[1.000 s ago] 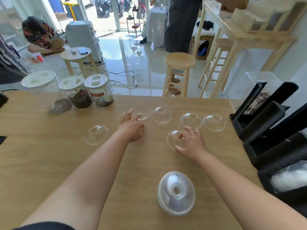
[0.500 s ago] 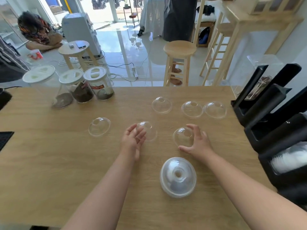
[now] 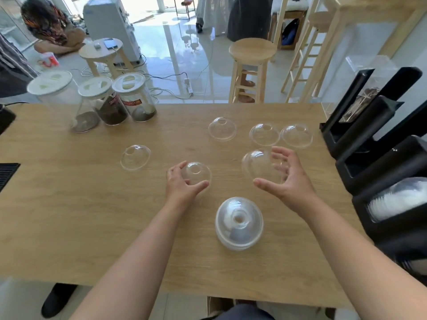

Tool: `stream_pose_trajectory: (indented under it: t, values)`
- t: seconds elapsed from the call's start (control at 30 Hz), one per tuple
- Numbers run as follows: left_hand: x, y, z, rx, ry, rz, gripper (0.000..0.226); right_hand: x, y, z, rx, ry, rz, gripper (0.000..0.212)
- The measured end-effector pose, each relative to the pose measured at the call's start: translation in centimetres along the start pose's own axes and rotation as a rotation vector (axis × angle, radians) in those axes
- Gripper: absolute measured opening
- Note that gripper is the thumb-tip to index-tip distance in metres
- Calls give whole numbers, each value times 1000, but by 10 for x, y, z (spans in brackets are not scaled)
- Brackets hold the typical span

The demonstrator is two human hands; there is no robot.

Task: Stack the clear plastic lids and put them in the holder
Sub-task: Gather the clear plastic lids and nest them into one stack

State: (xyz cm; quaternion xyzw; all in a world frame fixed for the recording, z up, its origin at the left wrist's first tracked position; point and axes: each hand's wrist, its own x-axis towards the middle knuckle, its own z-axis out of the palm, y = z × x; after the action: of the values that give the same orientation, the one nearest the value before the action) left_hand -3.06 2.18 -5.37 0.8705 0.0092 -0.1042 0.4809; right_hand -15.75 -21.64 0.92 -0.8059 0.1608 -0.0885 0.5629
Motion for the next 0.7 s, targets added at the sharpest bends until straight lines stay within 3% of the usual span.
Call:
stream_pose_trajectory:
  t: [0.17, 0.4, 0.57, 0.7]
  values:
    - [-14, 12, -12, -115, 52, 96, 87, -51, -23, 12, -233, -299, -185, 81]
    - [-66, 36, -43, -416, 51, 167, 86, -63, 1, 31, -344, -374, -229, 82]
    - [-108, 38, -44, -299, -68, 250, 88, -61, -2, 30, -357, -387, -215, 85]
    - [-134, 42, -36, -119, -154, 406, 84, -61, -2, 24, -276, -378, -176, 112]
